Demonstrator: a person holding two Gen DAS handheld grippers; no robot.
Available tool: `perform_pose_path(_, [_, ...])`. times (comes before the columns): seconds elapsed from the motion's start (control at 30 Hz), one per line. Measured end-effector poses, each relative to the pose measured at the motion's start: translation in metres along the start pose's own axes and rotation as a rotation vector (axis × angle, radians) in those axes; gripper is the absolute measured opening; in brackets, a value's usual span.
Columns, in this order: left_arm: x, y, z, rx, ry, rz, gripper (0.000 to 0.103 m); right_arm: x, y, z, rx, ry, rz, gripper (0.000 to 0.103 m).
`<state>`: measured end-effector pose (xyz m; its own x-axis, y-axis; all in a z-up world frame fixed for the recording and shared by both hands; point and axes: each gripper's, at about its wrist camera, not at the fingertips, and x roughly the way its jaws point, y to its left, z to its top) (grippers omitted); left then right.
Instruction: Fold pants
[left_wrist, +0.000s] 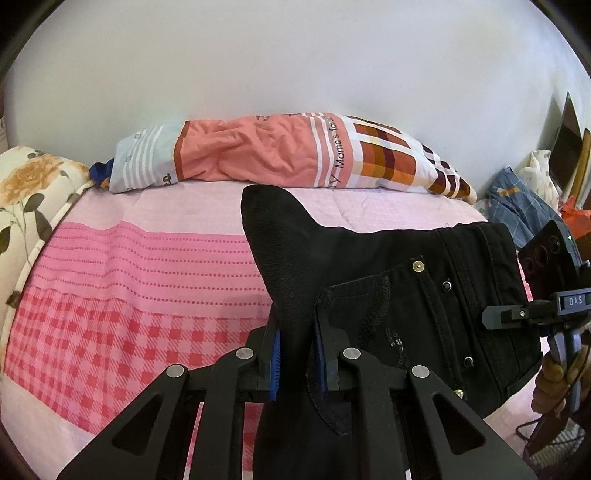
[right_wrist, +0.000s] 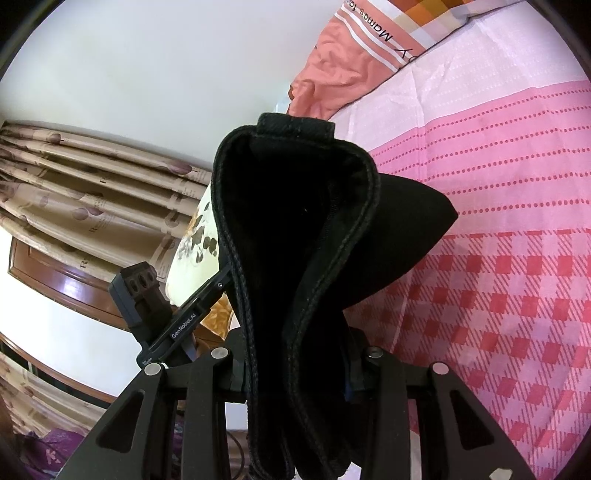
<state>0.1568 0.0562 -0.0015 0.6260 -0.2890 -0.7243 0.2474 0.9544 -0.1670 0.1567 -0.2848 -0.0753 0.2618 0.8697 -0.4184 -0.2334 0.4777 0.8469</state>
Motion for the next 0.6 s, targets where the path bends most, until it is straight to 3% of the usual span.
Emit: perform_pose_path(0.6, [0.000, 0.017, 0.009, -0.015, -0.007, 0.017, 0.016, 0.018, 0.007, 0.008, -0.009, 0.012, 0.006, 0.033])
